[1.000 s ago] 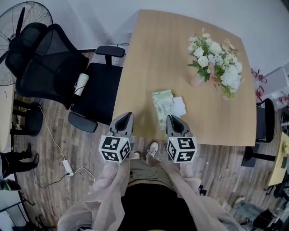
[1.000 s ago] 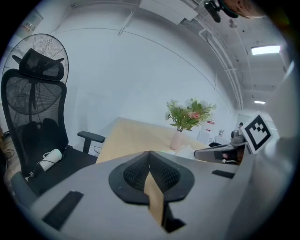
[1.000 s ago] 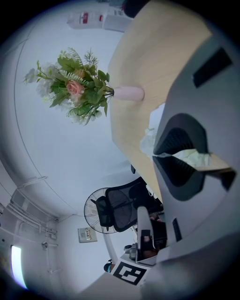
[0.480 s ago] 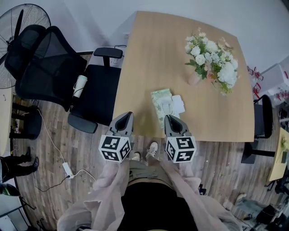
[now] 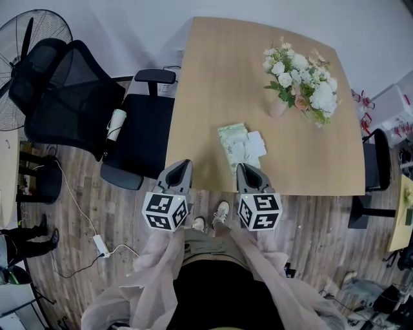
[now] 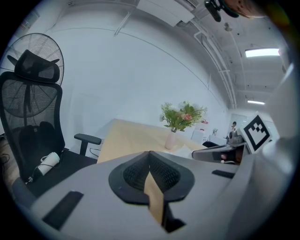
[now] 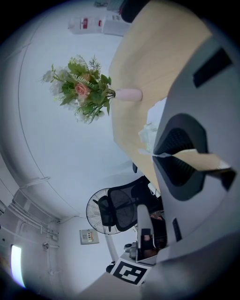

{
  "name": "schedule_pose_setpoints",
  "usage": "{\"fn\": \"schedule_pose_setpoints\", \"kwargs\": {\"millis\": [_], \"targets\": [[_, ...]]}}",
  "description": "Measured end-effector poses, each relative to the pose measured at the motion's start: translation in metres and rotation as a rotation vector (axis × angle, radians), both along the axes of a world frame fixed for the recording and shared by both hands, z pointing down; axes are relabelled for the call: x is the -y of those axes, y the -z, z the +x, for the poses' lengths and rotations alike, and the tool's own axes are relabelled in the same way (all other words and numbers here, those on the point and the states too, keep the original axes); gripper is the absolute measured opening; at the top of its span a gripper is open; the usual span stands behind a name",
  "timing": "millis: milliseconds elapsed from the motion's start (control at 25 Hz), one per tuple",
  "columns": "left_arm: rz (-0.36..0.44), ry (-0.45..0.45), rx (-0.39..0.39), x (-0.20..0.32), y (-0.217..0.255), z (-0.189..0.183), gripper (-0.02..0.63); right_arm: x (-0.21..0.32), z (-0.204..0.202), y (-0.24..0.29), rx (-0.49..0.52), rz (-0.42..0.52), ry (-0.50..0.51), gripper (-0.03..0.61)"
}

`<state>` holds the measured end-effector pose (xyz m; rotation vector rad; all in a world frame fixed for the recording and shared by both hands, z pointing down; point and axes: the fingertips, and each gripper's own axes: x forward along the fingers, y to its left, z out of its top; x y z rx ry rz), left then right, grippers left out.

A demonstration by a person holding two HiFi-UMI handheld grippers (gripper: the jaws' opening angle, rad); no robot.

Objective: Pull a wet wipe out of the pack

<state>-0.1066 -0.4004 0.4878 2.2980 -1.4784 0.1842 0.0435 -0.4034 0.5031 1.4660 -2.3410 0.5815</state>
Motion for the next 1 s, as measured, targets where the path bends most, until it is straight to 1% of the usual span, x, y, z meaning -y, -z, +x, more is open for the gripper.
{"fn": "schedule_pose_setpoints", "kwargs": {"millis": [640,1000], "targets": [[0.001,-0.032,-0.002,-0.023,0.001,-0.008,0.011,-0.028,-0.010,0.004,0.003,0.006,-0.026,0.016],[0.007,-0.045,-0.004,-0.035,0.003,-0.013,0.011,-0.043,-0.009,0.007,-0.005,0.017,-0.052,0.017]]}}
